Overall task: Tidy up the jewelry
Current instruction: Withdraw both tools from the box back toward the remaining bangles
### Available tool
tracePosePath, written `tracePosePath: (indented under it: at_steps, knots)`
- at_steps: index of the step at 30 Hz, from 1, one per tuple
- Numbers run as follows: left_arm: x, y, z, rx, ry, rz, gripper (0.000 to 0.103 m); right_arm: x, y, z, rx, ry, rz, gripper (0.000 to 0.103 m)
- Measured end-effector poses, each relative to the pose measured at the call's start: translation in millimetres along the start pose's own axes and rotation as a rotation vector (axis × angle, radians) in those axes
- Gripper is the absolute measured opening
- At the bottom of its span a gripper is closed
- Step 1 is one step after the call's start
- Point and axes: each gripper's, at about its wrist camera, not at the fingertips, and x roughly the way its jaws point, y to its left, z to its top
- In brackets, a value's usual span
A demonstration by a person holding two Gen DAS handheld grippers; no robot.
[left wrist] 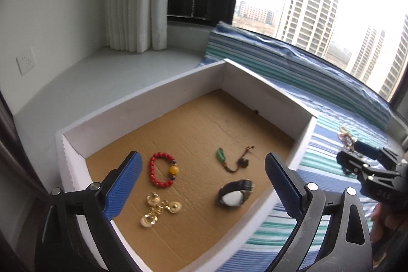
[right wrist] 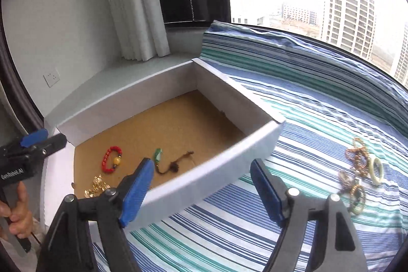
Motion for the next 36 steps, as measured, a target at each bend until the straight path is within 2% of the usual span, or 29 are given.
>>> tracePosePath:
  at_steps: [3, 9, 13, 18, 26, 36]
  knots:
    - [-14.5, -32.9, -16.2, 0.022, -0.012, -0.070, 0.100, -28.0, -22.4, -33.7, -0.008, 0.001, -0.099, 0.080]
    - [-14.8, -100.4, -59.3, 0.080, 0.040, -0.234, 0.100, -76.0, -71.4, -115.2, 0.076, 0.033, -0.245, 0.080]
    - [-7.1, -140.0, -90.4, 0.180, 0.095, -0.271, 0.100, -105.4, -99.1, -167.2, 0.170, 0.047, -0.327, 0.080]
    - [-2.3, -161.7, -116.8, 0.203, 0.175, -0.326, 0.100, -130.4, -119.0, -213.8, 0.246, 0.056, -0.409, 0.080]
    - [-9.3, -170.6, -133.1, 0.235, 0.200, -0.314, 0.100, -130.4, -123.9, -242.5, 0.286, 0.087, -0.421, 0.080]
    - [-7.0, -169.2, -136.6, 0.232, 0.198, -0.291, 0.100, -137.8, -100.0, -230.1, 0.224, 0.043, -0.418, 0.080]
